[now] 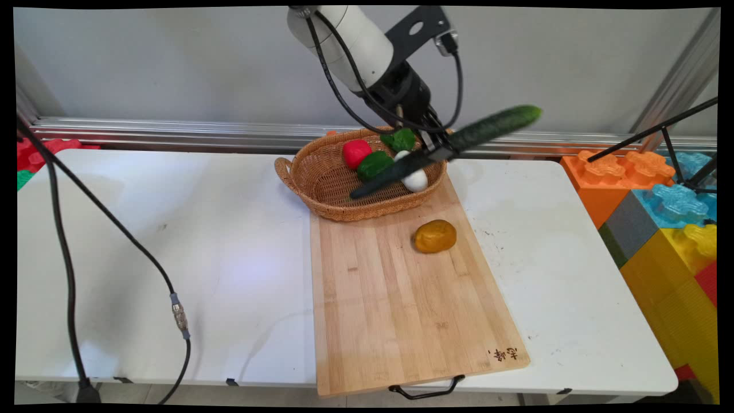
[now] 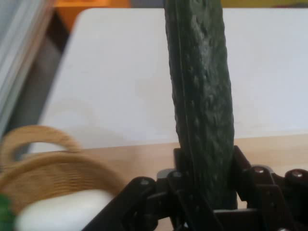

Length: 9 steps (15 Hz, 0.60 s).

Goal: Place the picked object on the cutting board

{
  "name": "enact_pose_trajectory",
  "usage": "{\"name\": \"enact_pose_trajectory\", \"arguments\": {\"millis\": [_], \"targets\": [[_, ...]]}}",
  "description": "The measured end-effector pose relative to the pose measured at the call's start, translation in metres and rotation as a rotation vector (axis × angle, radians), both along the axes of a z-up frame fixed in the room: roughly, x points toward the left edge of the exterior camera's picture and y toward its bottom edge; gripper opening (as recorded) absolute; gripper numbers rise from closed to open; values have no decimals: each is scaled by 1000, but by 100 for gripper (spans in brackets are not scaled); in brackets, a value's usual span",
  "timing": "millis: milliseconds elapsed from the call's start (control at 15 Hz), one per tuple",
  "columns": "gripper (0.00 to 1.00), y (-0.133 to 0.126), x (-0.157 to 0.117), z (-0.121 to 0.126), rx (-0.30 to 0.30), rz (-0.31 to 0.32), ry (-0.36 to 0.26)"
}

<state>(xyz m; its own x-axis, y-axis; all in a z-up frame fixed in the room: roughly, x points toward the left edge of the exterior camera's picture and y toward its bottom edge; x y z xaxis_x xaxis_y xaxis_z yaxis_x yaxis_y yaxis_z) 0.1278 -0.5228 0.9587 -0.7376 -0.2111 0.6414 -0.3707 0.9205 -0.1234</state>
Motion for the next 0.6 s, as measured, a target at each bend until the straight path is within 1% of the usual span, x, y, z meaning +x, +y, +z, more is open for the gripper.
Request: {"name": "enact_pose_trajectory", "arguments": {"millis": [267, 467, 600], "targets": [[0, 33, -14, 0, 75, -58, 9], [0, 54, -24, -11, 94, -115, -9], [0, 68, -29, -25, 111, -146, -30]]}}
